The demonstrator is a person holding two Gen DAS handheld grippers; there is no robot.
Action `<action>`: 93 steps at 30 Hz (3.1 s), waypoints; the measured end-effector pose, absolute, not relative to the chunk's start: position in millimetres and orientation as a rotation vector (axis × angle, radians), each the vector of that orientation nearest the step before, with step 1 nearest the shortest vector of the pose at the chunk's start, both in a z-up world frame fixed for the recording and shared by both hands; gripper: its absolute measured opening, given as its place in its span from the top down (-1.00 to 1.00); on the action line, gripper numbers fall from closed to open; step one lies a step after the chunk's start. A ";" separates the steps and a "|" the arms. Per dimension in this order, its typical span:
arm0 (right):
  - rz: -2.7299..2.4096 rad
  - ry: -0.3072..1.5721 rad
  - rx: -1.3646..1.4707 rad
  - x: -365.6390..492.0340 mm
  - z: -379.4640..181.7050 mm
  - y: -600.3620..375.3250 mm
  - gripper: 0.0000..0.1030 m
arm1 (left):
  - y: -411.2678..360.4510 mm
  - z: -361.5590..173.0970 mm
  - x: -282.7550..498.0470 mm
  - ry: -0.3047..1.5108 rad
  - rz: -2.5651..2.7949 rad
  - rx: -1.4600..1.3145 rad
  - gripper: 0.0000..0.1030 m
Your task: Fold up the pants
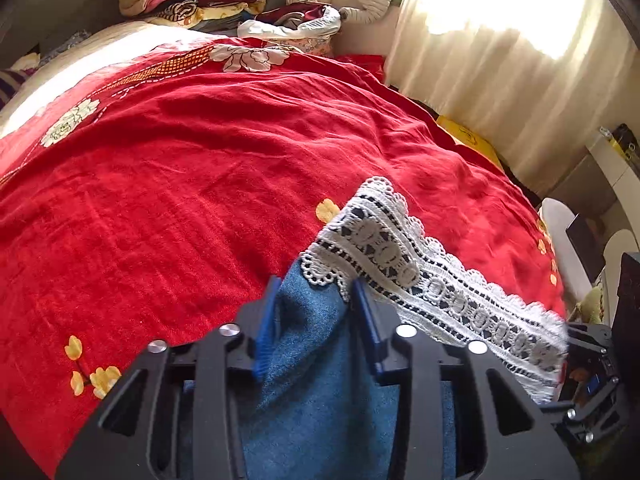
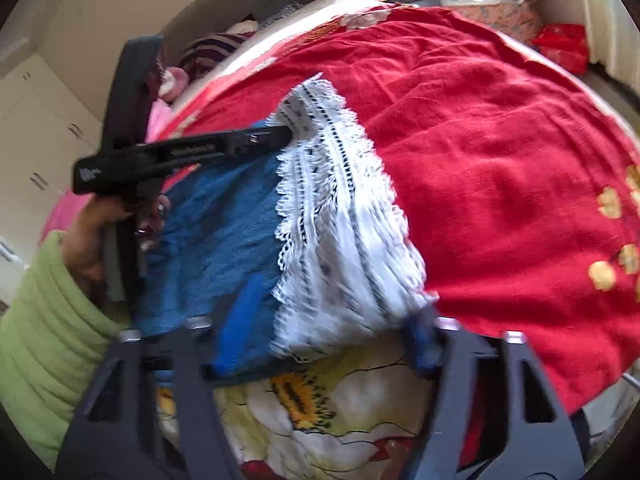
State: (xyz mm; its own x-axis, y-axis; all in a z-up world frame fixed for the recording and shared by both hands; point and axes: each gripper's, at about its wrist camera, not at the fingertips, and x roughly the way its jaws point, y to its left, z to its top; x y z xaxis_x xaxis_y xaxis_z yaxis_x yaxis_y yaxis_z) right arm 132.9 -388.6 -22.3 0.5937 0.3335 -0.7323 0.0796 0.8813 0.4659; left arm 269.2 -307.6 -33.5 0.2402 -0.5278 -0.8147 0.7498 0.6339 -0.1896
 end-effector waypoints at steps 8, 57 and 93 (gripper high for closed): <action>0.303 0.865 0.492 132.3 -14.6 -374.3 0.62 | -298.1 -26.3 261.1 0.972 -0.875 0.224 0.74; 0.507 0.606 -0.637 65.5 -5.5 -117.2 0.26 | -7.7 -36.4 196.2 0.933 -0.573 -0.568 -0.76; 0.629 0.671 -0.285 75.4 42.0 -166.4 0.12 | -5.6 -2.7 154.2 0.835 -0.437 -0.316 -0.09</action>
State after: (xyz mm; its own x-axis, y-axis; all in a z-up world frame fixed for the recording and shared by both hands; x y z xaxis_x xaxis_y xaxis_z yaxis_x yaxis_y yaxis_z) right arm 75.4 -166.4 42.0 0.6085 0.4478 -0.6551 -0.6247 0.7795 -0.0475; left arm 154.2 -5.6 -2.7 0.5915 -0.4899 -0.6405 0.2467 0.8662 -0.4347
